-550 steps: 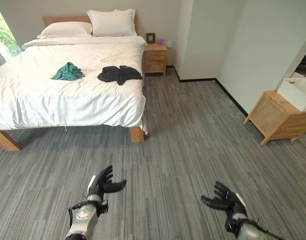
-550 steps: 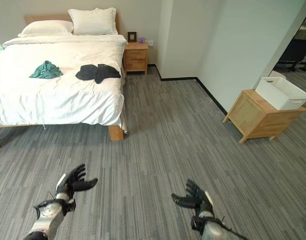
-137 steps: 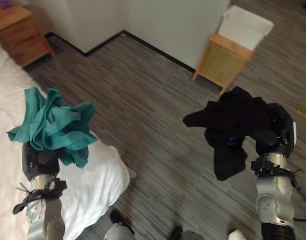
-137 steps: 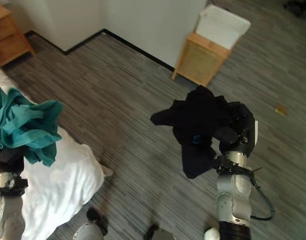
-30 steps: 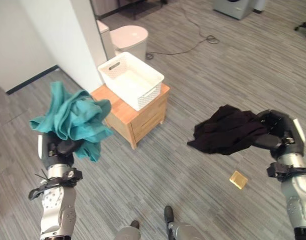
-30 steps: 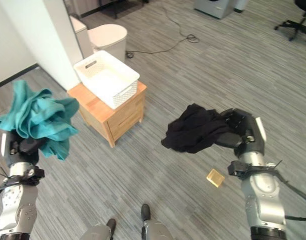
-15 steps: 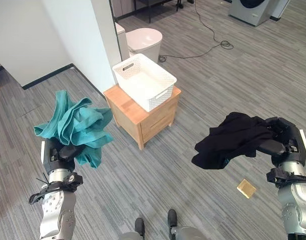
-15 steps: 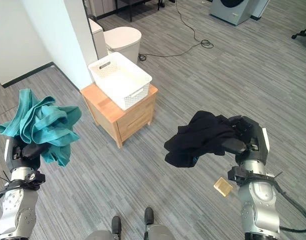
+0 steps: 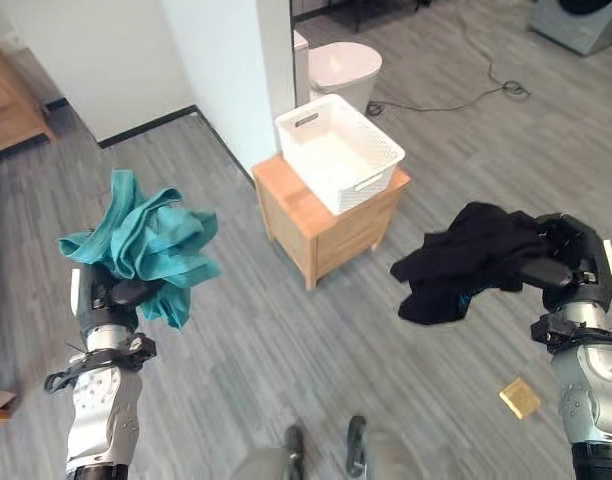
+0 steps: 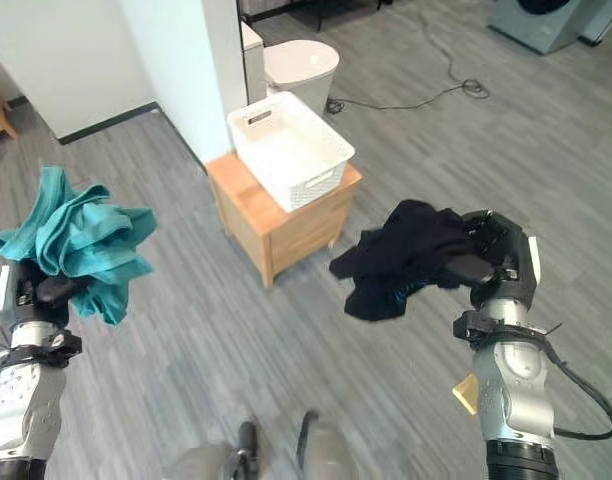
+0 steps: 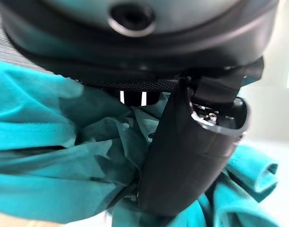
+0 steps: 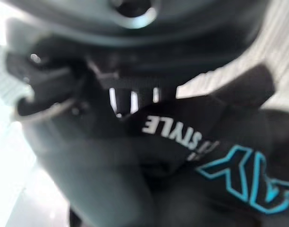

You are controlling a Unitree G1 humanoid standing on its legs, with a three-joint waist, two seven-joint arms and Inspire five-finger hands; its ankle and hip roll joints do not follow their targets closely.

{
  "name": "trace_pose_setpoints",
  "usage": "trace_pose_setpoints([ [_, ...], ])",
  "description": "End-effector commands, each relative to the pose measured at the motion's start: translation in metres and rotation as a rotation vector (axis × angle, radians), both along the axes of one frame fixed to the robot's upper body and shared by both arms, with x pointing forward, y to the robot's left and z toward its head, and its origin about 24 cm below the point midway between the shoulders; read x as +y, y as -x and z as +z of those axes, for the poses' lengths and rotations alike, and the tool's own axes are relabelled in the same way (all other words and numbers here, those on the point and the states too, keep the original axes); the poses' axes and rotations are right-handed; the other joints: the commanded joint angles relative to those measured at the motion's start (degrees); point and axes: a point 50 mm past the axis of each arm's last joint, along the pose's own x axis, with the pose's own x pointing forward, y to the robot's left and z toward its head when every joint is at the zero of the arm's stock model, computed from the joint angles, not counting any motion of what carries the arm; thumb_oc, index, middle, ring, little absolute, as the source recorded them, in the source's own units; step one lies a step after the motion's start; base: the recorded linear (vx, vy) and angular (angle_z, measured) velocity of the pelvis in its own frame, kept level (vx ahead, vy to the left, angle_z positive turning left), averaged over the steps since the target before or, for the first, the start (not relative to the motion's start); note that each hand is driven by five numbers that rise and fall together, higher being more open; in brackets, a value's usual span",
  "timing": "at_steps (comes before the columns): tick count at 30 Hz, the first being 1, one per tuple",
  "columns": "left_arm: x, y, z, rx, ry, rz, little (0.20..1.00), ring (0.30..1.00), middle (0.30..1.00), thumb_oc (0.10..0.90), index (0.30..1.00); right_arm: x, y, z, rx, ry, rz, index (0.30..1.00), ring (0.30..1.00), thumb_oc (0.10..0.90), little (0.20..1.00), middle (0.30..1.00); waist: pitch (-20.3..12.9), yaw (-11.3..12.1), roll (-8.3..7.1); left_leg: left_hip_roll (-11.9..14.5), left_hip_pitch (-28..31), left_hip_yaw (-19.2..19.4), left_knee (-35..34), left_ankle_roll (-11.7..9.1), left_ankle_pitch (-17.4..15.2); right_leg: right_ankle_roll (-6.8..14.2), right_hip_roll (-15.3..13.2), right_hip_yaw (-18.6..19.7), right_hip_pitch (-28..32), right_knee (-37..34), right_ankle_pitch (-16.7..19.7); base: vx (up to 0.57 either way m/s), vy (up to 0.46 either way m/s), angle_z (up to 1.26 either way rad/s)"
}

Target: Pick up bed clothes into laundry basket.

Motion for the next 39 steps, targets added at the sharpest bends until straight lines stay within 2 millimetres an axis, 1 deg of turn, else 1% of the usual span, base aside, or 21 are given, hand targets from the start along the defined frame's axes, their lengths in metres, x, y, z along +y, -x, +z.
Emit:
trace_pose_setpoints([
  [1,-0.002,-0.011,0.087,-0.368,-0.135,-0.086,0.300,0.300,0.300,0.400,0.300,-0.012,-0.009,0.072,-0.325,0.085,-0.020,0.300,0.300,0.400,0.300,0.300,-6.1,-2.2,-1.51,6.8,8.6,-5.0,-7.5,-8.7,-1.5,-0.9,-0.2,-5.7,13.9,-35.4,-2.4,0.61,-0.157,0.60],
  [2,-0.008,-0.019,0.089,-0.379,-0.114,-0.121,0.300,0.300,0.300,0.400,0.300,-0.014,-0.007,0.073,-0.331,0.089,-0.030,0.300,0.300,0.400,0.300,0.300,-6.7,-4.5,-2.02,7.6,11.8,-5.9,-8.3,-10.5,-3.1,0.5,1.2,-5.9,13.9,-47.1,-0.1,0.60,-0.157,0.39],
  [4,-0.010,-0.021,0.091,-0.387,-0.116,-0.125,0.300,0.300,0.300,0.400,0.300,-0.014,-0.005,0.075,-0.340,0.096,-0.034,0.300,0.300,0.400,0.300,0.300,-6.8,-5.3,-1.74,8.7,13.6,-6.1,-8.7,-11.2,-3.9,1.0,1.9,-6.2,14.1,-52.1,1.3,0.55,-0.149,0.51],
  [5,-0.014,-0.024,0.092,-0.397,-0.122,-0.135,0.300,0.300,0.300,0.400,0.300,-0.015,-0.002,0.076,-0.345,0.120,-0.049,0.300,0.300,0.400,0.300,0.300,-8.0,-7.1,-2.02,9.9,17.2,-6.2,-8.5,-12.5,-5.6,1.7,1.6,-6.2,13.2,-53.8,2.5,0.57,-0.165,0.50],
  [6,-0.014,-0.024,0.092,-0.396,-0.122,-0.135,0.300,0.300,0.300,0.400,0.300,-0.015,-0.002,0.075,-0.344,0.121,-0.049,0.300,0.300,0.400,0.300,0.300,-7.9,-7.2,-1.89,10.1,17.4,-6.3,-8.7,-12.5,-5.6,1.7,1.7,-6.3,13.3,-53.6,2.4,0.55,-0.169,0.33],
  [7,-0.014,-0.024,0.091,-0.399,-0.109,-0.135,0.300,0.300,0.300,0.400,0.300,-0.016,-0.001,0.073,-0.330,0.122,-0.042,0.300,0.300,0.400,0.300,0.300,-8.7,-7.3,-2.27,10.4,17.7,-6.4,-7.9,-13.2,-5.1,1.1,1.8,-6.2,14.6,-53.0,2.4,0.35,-0.132,0.05],
  [8,-0.012,-0.023,0.088,-0.394,-0.111,-0.115,0.300,0.300,0.300,0.400,0.300,-0.014,0.000,0.076,-0.353,0.121,-0.033,0.300,0.300,0.400,0.300,0.300,-9.4,-6.7,-2.59,11.1,17.7,-5.9,-4.4,-14.3,-2.9,0.0,2.0,-7.3,16.0,-51.4,3.0,0.50,-0.217,0.08],
  [9,-0.013,-0.021,0.084,-0.384,-0.097,-0.130,0.300,0.300,0.300,0.400,0.300,-0.014,0.000,0.072,-0.331,0.119,-0.025,0.300,0.300,0.400,0.300,0.300,-9.9,-7.2,-2.23,12.5,16.4,-6.3,2.2,-15.8,1.1,-1.3,3.7,-5.9,17.1,-50.6,2.3,0.58,-0.278,-0.09],
  [11,-0.011,-0.016,0.076,-0.379,-0.031,-0.102,0.300,0.300,0.300,0.400,0.300,-0.012,-0.002,0.076,-0.368,0.076,-0.012,0.300,0.300,0.400,0.300,0.300,-10.4,-5.6,-3.75,15.9,7.7,-5.0,25.0,-17.1,14.5,-5.5,5.9,-6.2,23.4,-49.9,-0.3,0.48,-0.359,-0.15],
  [12,-0.010,-0.016,0.076,-0.379,-0.031,-0.101,0.300,0.300,0.300,0.400,0.300,-0.013,-0.002,0.076,-0.370,0.074,-0.011,0.300,0.300,0.400,0.300,0.300,-10.7,-6.2,-3.87,15.9,6.1,-5.8,26.4,-17.2,14.4,-5.7,5.7,-6.7,23.0,-50.2,0.2,0.43,-0.480,-0.13],
  [13,-0.011,-0.012,0.076,-0.392,-0.017,-0.101,0.300,0.300,0.300,0.400,0.300,-0.014,-0.006,0.081,-0.397,0.056,-0.021,0.300,0.300,0.400,0.300,0.300,-8.5,-3.2,-5.75,14.5,-2.1,-7.1,38.3,-14.6,12.8,-8.9,7.6,-5.2,28.2,-52.0,-2.8,0.30,-0.382,-0.12],
  [14,-0.011,-0.012,0.076,-0.392,-0.015,-0.097,0.300,0.300,0.300,0.400,0.300,-0.016,-0.008,0.087,-0.408,0.069,-0.036,0.300,0.300,0.400,0.300,0.300,-6.9,-2.0,-6.64,14.3,-6.9,-7.0,42.1,-14.1,12.0,-9.3,7.8,-4.8,30.4,-52.7,-3.5,0.47,-0.430,-0.20],
  [16,-0.010,-0.012,0.073,-0.386,0.007,-0.085,0.300,0.300,0.300,0.400,0.300,-0.016,-0.009,0.094,-0.421,0.088,-0.031,0.300,0.300,0.400,0.300,0.300,-5.8,-0.6,-6.92,18.6,-11.3,-5.8,38.4,-14.2,11.9,-9.1,7.4,-5.2,33.0,-52.8,-4.9,0.34,-0.115,-0.59],
  [17,-0.009,-0.012,0.075,-0.389,0.003,-0.093,0.300,0.300,0.300,0.400,0.300,-0.016,-0.011,0.097,-0.419,0.105,-0.028,0.300,0.300,0.400,0.300,0.300,-5.7,-0.2,-6.55,21.7,-12.1,-4.5,30.8,-14.9,12.6,-8.2,7.0,-6.0,34.1,-52.9,-5.9,0.22,0.007,-0.58],
  [18,-0.009,-0.012,0.075,-0.390,0.005,-0.093,0.300,0.300,0.300,0.400,0.300,-0.017,-0.011,0.098,-0.419,0.106,-0.027,0.300,0.300,0.400,0.300,0.300,-5.7,-0.1,-6.77,21.5,-11.8,-4.1,30.0,-14.8,13.1,-8.3,6.8,-5.9,34.0,-53.0,-5.7,0.25,0.082,-0.22],
  [19,-0.007,-0.012,0.075,-0.386,-0.009,-0.090,0.300,0.300,0.300,0.400,0.300,-0.016,-0.011,0.100,-0.419,0.114,-0.016,0.300,0.300,0.400,0.300,0.300,-5.8,0.5,-6.68,22.1,-10.9,-3.5,21.8,-15.5,14.2,-7.5,6.4,-5.5,34.8,-53.2,-6.0,0.41,0.226,-0.16],
  [20,0.001,-0.011,0.077,-0.373,-0.047,-0.059,0.300,0.300,0.300,0.400,0.300,-0.006,-0.018,0.106,-0.419,0.142,0.042,0.300,0.300,0.400,0.300,0.300,-6.4,2.0,-5.11,19.6,-9.0,-6.5,5.7,-16.0,13.3,-6.0,6.5,-3.8,35.5,-52.9,-7.4,0.54,0.294,-0.14],
  [22,0.007,-0.008,0.078,-0.367,-0.071,-0.025,0.300,0.300,0.300,0.400,0.300,-0.004,-0.020,0.108,-0.421,0.153,0.046,0.300,0.300,0.400,0.300,0.300,-7.5,2.7,-4.01,17.8,-7.1,-9.5,-2.6,-16.3,13.6,-5.3,6.4,-2.4,36.4,-52.2,-7.9,0.38,0.205,-0.41],
  [27,0.012,-0.005,0.091,-0.398,-0.140,-0.019,0.300,0.300,0.300,0.400,0.300,-0.008,-0.018,0.104,-0.409,0.144,0.020,0.300,0.300,0.400,0.300,0.300,-10.0,1.8,-3.15,15.8,-2.2,-7.8,-7.2,-16.0,11.6,-4.2,5.1,-0.8,38.3,-53.7,-7.8,0.25,0.173,-0.60],
  [32,0.013,-0.009,0.103,-0.424,-0.185,-0.017,0.300,0.300,0.300,0.400,0.300,-0.018,-0.013,0.106,-0.407,0.166,-0.039,0.300,0.300,0.400,0.300,0.300,-11.5,1.5,-3.49,13.7,0.1,-5.3,-11.9,-14.7,11.8,-2.3,3.6,0.8,38.0,-55.8,-6.2,0.10,0.154,-0.13],
  [39,0.006,-0.016,0.090,-0.370,-0.147,-0.059,0.300,0.300,0.300,0.400,0.300,-0.032,-0.010,0.127,-0.420,0.242,-0.090,0.300,0.300,0.400,0.300,0.300,-12.8,0.8,-4.31,12.1,1.5,-4.5,-13.8,-13.6,11.0,-0.9,2.6,2.3,37.8,-56.5,-5.5,0.06,0.081,-0.02],
])
